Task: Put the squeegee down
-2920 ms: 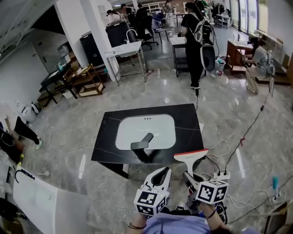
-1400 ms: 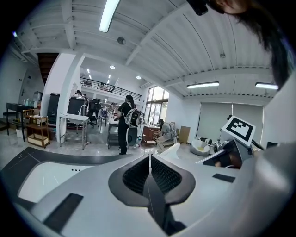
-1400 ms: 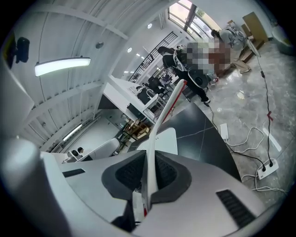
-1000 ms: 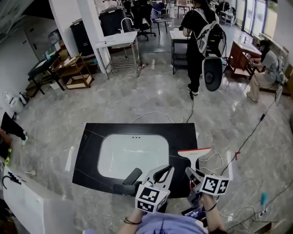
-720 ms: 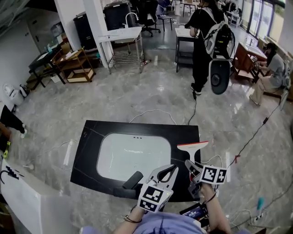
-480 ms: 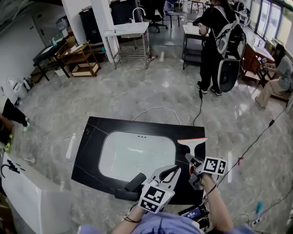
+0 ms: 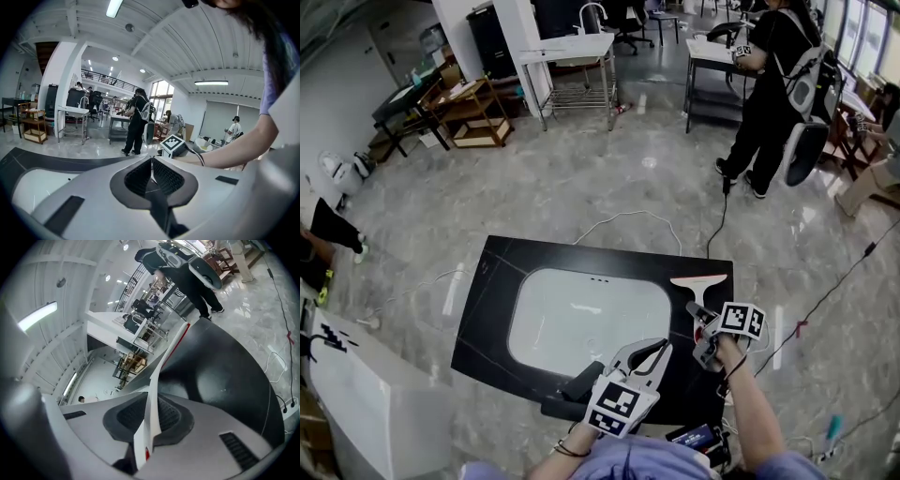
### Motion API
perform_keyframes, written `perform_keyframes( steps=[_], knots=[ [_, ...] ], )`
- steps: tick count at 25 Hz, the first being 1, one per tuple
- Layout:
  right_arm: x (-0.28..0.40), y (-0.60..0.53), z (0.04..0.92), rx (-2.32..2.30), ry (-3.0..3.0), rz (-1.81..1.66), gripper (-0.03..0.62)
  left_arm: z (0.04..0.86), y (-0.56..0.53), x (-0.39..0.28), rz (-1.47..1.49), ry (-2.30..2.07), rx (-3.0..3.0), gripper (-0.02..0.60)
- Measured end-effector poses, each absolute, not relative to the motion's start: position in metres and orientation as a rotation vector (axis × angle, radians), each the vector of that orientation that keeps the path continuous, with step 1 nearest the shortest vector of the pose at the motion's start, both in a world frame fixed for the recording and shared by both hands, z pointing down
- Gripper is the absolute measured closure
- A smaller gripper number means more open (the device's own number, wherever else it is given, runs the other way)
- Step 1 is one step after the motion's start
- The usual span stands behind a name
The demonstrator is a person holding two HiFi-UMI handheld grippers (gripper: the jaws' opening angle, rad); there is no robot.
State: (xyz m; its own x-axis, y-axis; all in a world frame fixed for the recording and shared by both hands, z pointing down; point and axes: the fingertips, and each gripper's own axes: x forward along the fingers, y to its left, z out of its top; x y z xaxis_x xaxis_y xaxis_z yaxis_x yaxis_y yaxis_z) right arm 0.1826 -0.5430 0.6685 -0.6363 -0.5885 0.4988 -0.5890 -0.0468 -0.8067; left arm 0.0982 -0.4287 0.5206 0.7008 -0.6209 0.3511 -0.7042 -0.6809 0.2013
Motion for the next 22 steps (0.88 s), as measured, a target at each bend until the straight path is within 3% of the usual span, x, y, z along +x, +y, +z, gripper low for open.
perform_keyframes(
  steps=[7,8,10,14,22],
  knots=[
    [0.198,-0.538,0.693,1.411,-2.018,1.706,0.539,0.523,-0.435,0.097,0.360,-1.043,2.581,0.555],
    [0.199,-0.535,0.696,1.406,-2.005,1.680,0.523,0.523,-0.436,0.097,0.357,-1.043,2.581,0.555],
    [0.198,-0.531,0.698,1.388,-2.000,1.634,0.414,0.523,-0.437,0.096,0.356,-1.043,2.582,0.555],
    [0.198,-0.525,0.695,1.412,-1.971,1.513,0.343,0.524,-0.434,0.096,0.366,-1.038,2.584,0.555],
    [0.214,-0.510,0.695,1.545,-1.836,1.156,0.295,0.518,-0.432,0.091,0.349,-1.054,2.595,0.555]
  ],
)
